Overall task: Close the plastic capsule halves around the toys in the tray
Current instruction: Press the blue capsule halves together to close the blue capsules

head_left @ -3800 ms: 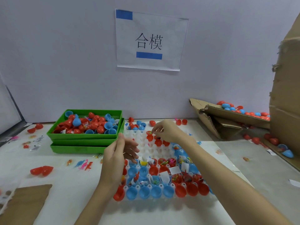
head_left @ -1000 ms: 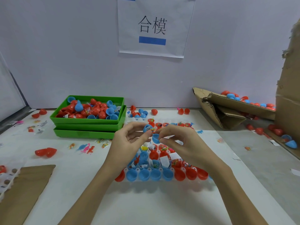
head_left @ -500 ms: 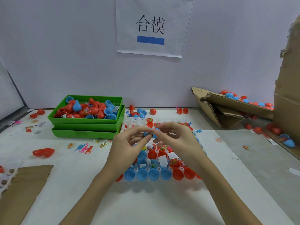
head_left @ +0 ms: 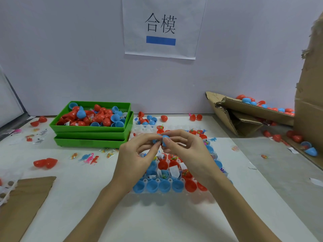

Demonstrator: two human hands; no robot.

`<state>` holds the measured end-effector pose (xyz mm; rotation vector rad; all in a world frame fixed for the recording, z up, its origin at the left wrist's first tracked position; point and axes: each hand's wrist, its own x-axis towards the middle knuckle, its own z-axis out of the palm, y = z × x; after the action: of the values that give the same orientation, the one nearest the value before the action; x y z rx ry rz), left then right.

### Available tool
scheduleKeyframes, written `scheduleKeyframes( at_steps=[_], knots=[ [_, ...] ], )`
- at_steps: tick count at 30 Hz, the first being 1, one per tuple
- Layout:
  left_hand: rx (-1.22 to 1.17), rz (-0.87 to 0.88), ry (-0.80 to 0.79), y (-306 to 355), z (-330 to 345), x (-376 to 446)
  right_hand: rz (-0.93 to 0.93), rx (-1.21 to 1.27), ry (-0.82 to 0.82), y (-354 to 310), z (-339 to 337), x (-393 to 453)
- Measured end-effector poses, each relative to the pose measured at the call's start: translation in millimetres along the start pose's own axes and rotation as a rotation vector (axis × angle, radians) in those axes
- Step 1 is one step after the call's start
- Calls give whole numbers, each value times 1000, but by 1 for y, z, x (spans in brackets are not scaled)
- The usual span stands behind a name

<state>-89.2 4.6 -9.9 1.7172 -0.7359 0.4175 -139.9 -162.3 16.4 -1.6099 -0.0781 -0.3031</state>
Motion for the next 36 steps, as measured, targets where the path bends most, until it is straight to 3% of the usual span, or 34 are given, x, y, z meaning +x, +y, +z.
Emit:
scheduleKeyframes(
  at_steps=[6, 11, 14, 23, 30, 36],
  knots=[
    [-23, -11, 43, 4, -1, 0, -16, -1, 30, 3, 2, 1],
    [30, 88, -89, 2, -8, 2, 72, 140, 65, 2, 0, 1],
    [79, 135, -77, 0, -8, 2, 100, 160, 61, 2, -2, 1],
    [50, 57, 7, 0, -1, 1, -19, -42, 72, 4, 4, -1],
    [-135, -92, 21, 2, 5, 0, -13, 34, 127, 7, 11, -2],
    [-45, -26, 5, 4, 3, -1, -30, 12, 137, 8, 13, -2]
  ],
)
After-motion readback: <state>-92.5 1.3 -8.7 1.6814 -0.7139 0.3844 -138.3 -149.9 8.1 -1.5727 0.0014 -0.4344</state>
